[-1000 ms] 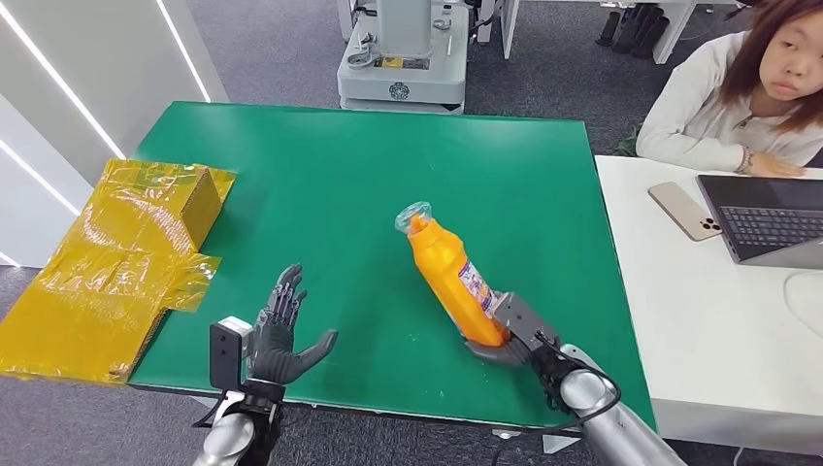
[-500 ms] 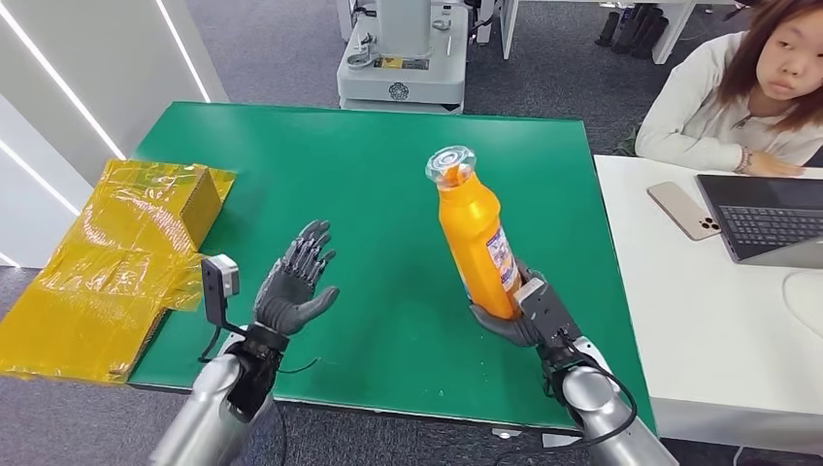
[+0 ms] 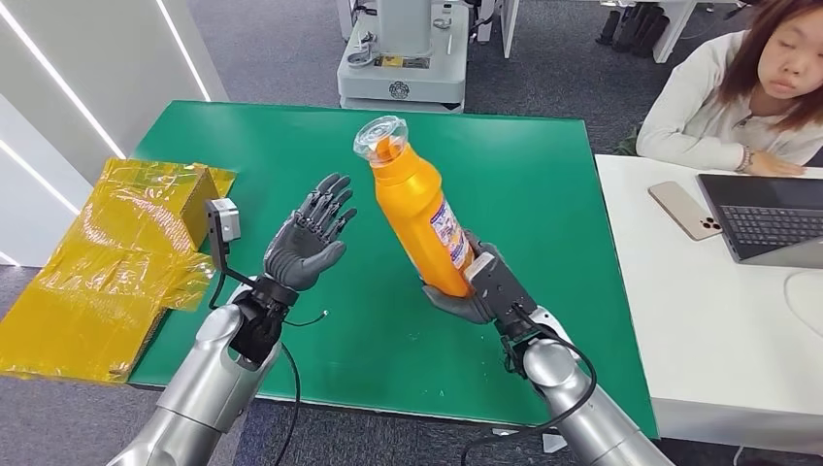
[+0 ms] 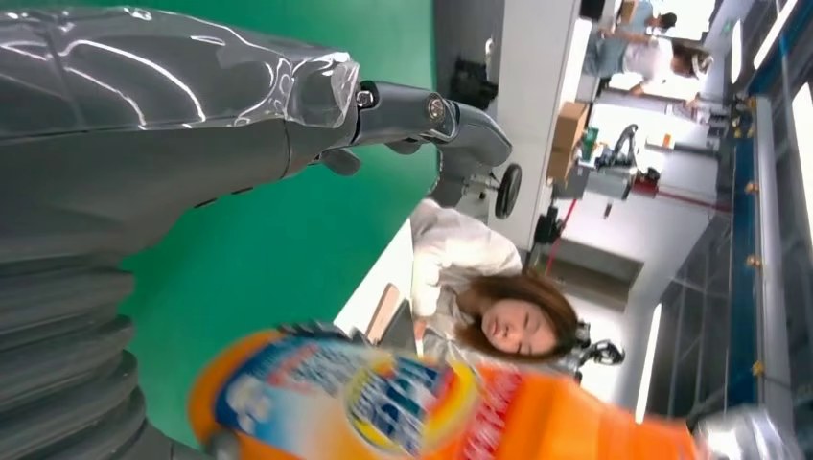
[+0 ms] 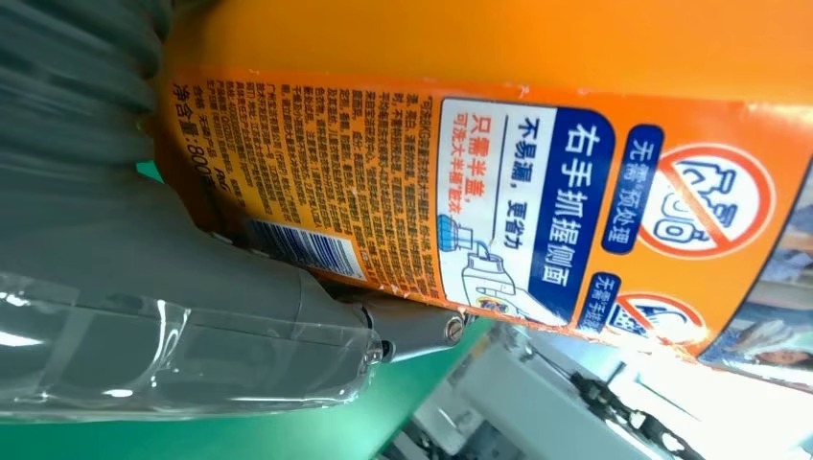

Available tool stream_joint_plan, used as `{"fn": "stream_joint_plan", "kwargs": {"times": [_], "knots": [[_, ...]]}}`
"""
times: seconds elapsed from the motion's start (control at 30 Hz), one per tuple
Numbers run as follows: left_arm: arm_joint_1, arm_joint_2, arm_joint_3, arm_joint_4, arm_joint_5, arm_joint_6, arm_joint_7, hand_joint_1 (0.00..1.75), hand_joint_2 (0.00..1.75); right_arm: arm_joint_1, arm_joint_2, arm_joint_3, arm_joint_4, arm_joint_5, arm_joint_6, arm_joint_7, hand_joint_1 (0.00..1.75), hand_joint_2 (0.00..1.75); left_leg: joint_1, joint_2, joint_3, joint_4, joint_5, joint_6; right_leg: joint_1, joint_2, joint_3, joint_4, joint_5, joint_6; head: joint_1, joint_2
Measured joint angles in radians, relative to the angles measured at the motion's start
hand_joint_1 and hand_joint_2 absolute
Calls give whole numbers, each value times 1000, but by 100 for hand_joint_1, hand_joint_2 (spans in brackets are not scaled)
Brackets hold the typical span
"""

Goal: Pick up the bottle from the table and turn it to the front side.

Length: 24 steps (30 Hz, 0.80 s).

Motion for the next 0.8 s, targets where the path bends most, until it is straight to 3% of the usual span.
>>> {"fn": "stream_joint_plan", "kwargs": {"times": [0.4, 0.8], "knots": [[-92, -13, -66, 9, -1, -1, 31, 0, 175, -61, 36, 30, 143, 35, -26, 39, 175, 175, 0, 0, -1, 0, 0, 0, 0, 0, -1, 0, 0, 0, 0, 0], [-162, -30, -129, 44, -18, 5, 37, 0, 175, -102, 56, 31, 174, 80, -50, 52, 175, 175, 0, 0, -1, 0, 0, 0, 0, 0, -1, 0, 0, 0, 0, 0]]}}
